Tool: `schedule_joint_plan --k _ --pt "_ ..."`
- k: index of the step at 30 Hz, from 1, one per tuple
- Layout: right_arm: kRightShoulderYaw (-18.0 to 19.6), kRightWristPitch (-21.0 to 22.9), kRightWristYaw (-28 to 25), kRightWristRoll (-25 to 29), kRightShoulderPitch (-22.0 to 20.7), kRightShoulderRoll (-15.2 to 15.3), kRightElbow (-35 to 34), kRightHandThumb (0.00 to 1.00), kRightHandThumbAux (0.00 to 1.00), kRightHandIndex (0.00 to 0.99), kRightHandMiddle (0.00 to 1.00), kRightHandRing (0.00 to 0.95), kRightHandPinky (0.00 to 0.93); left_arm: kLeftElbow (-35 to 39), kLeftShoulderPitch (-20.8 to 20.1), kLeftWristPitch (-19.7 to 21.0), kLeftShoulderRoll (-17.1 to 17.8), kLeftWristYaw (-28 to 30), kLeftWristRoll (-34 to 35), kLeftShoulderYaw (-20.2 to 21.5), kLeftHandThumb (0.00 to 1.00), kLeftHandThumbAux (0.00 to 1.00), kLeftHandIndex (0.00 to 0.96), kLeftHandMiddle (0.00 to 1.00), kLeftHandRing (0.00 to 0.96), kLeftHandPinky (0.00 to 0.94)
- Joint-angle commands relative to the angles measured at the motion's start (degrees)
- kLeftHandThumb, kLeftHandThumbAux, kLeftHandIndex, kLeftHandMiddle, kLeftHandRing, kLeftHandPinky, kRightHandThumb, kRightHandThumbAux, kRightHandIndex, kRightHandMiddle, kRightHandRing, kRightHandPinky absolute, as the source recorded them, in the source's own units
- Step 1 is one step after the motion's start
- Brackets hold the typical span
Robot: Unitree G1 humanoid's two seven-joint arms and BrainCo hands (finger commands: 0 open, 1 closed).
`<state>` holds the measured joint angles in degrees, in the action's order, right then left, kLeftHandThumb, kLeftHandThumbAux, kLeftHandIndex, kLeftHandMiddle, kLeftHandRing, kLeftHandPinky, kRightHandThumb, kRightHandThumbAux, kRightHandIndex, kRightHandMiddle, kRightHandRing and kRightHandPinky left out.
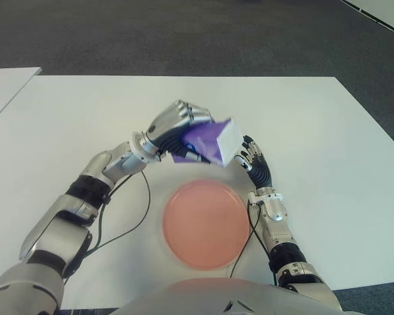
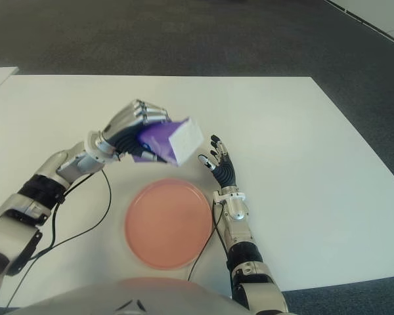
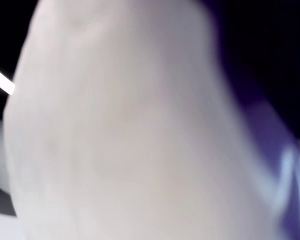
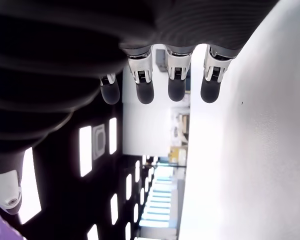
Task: Put the tissue paper into the plate.
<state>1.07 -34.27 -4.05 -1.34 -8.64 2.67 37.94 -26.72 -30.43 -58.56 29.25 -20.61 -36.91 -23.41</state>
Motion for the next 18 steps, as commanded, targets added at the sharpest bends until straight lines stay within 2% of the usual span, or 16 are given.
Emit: schedule_joint_plan --k 1,8,13,18 --pt "-0.3 3.1 0.0 -0.2 3.4 -0.3 3.3 0.0 0.511 0.0 0.0 0.0 0.0 1.3 0.3 -1.9 1.4 3.9 -1.5 0.0 0.855 0.665 0.404 0.537 0.837 0.82" --pt "-0.2 3.1 0.5 -0.3 3.4 -0.6 3.3 0.0 0.509 0.0 0.0 0.0 0.0 3.5 0.4 -4.3 2.0 -1.3 -14.3 -0.2 0.852 0.668 0.398 0.532 0.818 0.771" --pt "-0.1 2.9 0.9 -0.5 3.3 -0.7 3.5 0.0 0.515 0.0 0.0 0.0 0.0 6.2 2.3 -4.8 2.5 -3.7 -18.3 0.2 0.851 0.669 0.396 0.53 0.811 0.775" --pt "-0.2 2.7 1.3 -0.9 3.0 -0.6 3.9 0.0 0.519 0.0 0.0 0.0 0.0 9.3 4.4 -4.6 3.4 -3.7 -19.4 0.5 0.85 0.669 0.396 0.531 0.807 0.779"
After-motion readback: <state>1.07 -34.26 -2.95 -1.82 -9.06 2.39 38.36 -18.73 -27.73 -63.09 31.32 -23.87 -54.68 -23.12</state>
